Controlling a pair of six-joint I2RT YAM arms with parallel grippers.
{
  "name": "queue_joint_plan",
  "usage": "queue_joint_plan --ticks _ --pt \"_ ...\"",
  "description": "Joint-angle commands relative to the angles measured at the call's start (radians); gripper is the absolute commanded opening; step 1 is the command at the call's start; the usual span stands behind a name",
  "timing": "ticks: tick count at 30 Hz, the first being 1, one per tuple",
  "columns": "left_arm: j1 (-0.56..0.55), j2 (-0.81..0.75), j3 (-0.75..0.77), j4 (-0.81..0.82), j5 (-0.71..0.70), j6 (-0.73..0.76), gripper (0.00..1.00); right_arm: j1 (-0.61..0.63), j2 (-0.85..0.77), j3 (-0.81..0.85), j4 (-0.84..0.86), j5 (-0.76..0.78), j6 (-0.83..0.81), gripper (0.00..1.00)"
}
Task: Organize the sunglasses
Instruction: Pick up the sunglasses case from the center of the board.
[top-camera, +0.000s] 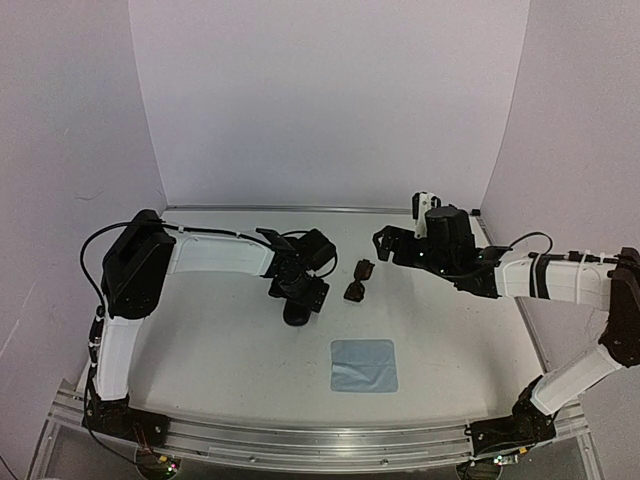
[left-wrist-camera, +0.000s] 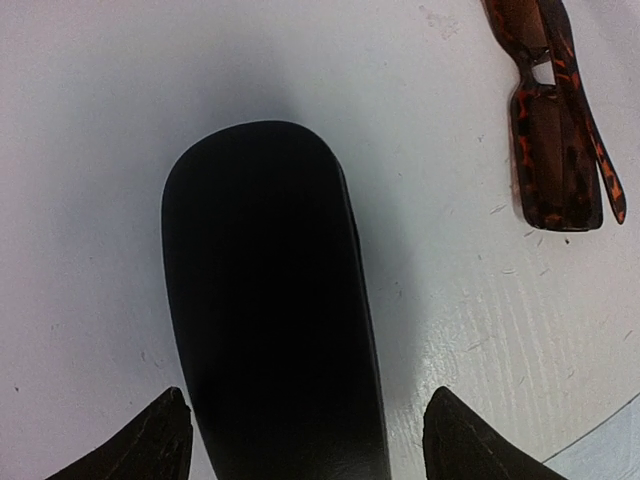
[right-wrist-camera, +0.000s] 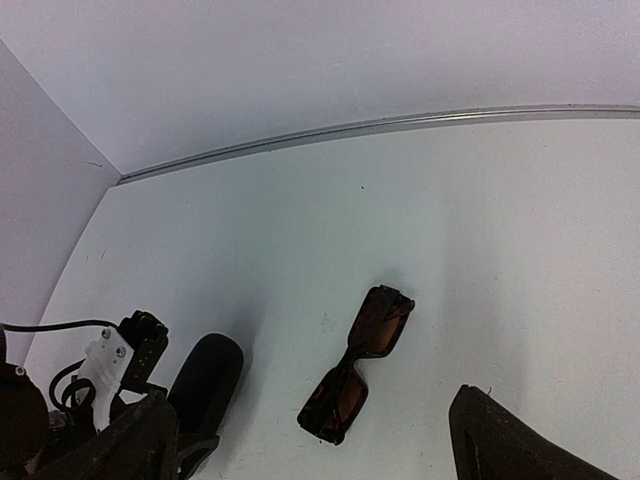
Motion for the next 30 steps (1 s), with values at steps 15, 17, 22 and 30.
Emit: queue_joint_plan --ticks 15,17,22,30 --pt "0.003 0.010 0.021 -0.019 -0.040 -0.001 0.78 -0.004 -0.005 -0.013 0.043 0.006 0.001 0.96" --pt "0.002 0.013 0.021 -0.018 -0.036 -0.002 0.77 -0.004 -0.005 -0.014 0.043 0.008 0.000 0.96" --pt "0.003 0.024 0.019 -0.016 -0.019 -0.006 0.77 -0.004 -0.005 -0.017 0.043 0.010 0.000 0.96" --pt "0.001 0.015 -0.005 -0.003 -0.017 -0.013 0.74 -0.004 -0.002 -0.017 0.044 0.008 0.002 0.96"
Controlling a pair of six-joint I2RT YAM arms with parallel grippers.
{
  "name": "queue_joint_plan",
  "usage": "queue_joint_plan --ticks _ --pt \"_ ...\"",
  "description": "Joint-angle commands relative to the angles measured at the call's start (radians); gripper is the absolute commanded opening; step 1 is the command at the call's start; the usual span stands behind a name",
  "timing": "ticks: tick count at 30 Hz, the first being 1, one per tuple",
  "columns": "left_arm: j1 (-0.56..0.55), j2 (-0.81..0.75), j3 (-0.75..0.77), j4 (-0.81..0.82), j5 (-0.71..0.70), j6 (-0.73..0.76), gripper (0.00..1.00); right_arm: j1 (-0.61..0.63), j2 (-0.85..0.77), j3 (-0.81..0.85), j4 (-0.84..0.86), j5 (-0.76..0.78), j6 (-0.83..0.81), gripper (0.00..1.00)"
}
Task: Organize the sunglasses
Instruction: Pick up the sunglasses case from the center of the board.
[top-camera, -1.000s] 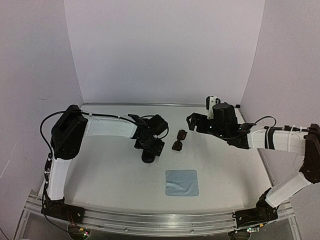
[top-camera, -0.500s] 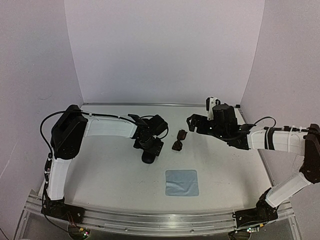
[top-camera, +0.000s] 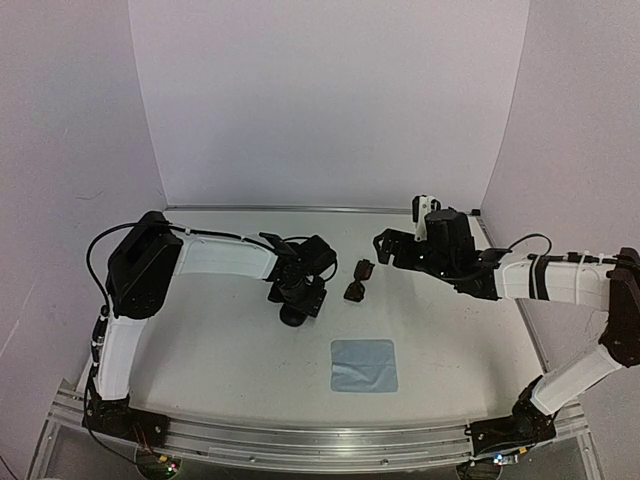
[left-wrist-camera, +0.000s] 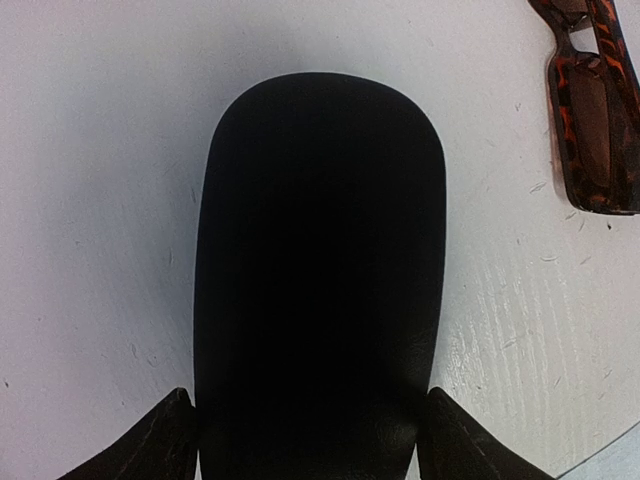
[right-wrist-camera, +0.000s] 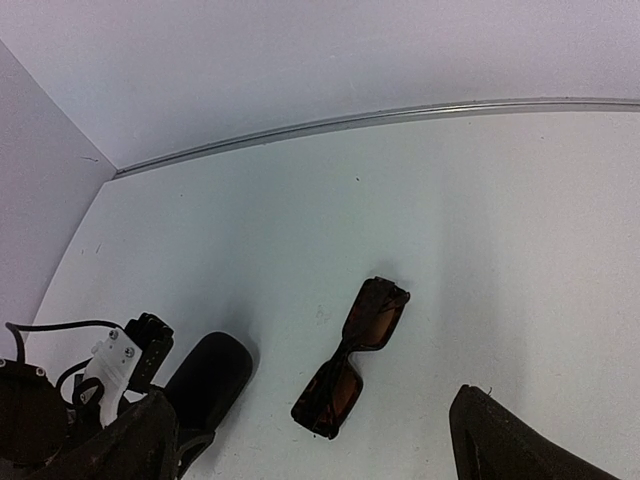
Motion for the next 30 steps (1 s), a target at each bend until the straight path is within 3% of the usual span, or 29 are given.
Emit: queue_joint_plan --ticks 1,4,10,23,30 --pt "0.001 -0.018 -0.006 0.021 -0.008 -0.009 0.72 -0.004 -0.002 -0.001 0.040 0.007 0.002 0.96" --pt "0.001 -0.024 -0.008 0.025 -0.015 -0.011 0.64 -0.004 -0.003 -0.001 0.039 0.010 0.002 0.96" --pt "0.001 -0.053 -0.020 0.030 -0.029 -0.016 0.56 -0.004 -0.001 -0.001 0.039 0.008 0.005 0.96" --pt "0.003 -0.157 -0.033 0.066 0.013 -0.038 0.50 -0.004 0.012 0.008 0.044 -0.036 -0.010 0.96" --pt "0.041 -0.295 -0.132 0.200 0.152 -0.092 0.49 -0.004 0.009 0.000 0.098 -0.145 -0.025 0.98"
